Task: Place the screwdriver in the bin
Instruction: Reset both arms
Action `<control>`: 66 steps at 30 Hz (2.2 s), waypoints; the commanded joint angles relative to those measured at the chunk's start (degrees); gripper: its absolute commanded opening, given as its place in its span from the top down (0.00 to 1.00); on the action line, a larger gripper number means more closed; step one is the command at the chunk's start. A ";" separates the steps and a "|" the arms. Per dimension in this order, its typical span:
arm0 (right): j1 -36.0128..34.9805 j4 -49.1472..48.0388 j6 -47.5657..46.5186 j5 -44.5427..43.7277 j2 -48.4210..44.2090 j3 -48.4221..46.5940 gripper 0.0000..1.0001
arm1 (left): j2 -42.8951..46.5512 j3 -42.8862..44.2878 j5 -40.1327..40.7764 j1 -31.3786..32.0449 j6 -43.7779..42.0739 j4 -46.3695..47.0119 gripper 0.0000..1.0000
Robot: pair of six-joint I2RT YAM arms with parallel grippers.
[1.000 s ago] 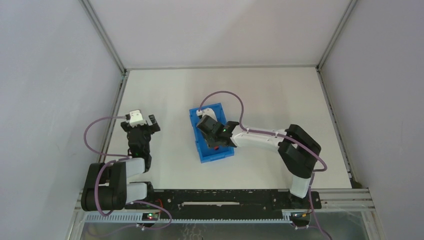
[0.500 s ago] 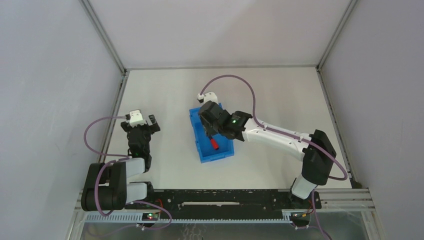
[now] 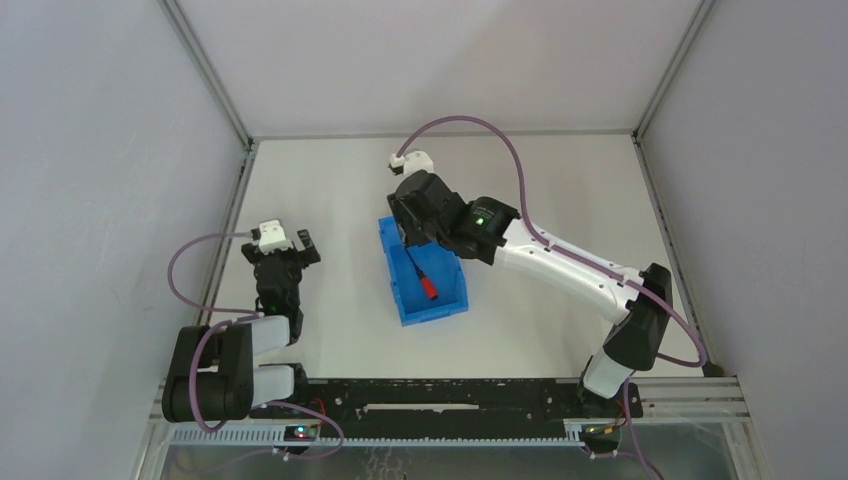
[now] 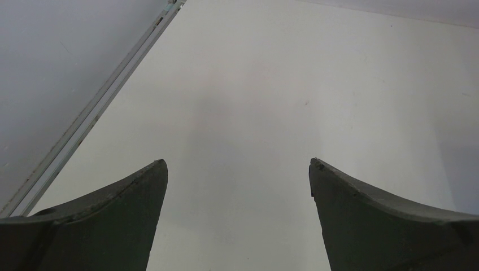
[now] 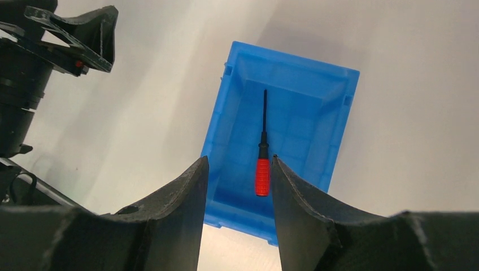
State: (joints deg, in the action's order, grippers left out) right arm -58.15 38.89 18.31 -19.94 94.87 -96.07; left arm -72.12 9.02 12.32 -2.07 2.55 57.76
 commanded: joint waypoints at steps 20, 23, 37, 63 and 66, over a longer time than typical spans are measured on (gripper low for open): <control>14.22 4.34 -6.40 1.56 -7.63 -2.10 0.16 | 0.13 2.26 0.76 -0.31 -1.14 2.01 0.00; 18.24 4.19 -7.46 2.50 -9.88 -0.50 0.01 | 0.13 2.32 0.76 -0.31 -1.14 2.01 0.00; 44.76 2.44 -12.60 16.47 -18.48 6.66 0.00 | 0.13 2.26 0.71 -0.31 -1.14 2.01 0.00; 54.46 3.14 -15.23 18.93 -17.52 8.44 0.00 | 0.18 2.27 0.76 -0.28 -1.14 2.01 0.00; 54.46 2.78 -15.06 18.55 -17.84 8.64 0.00 | 0.20 2.25 0.69 -0.30 -1.14 2.01 0.00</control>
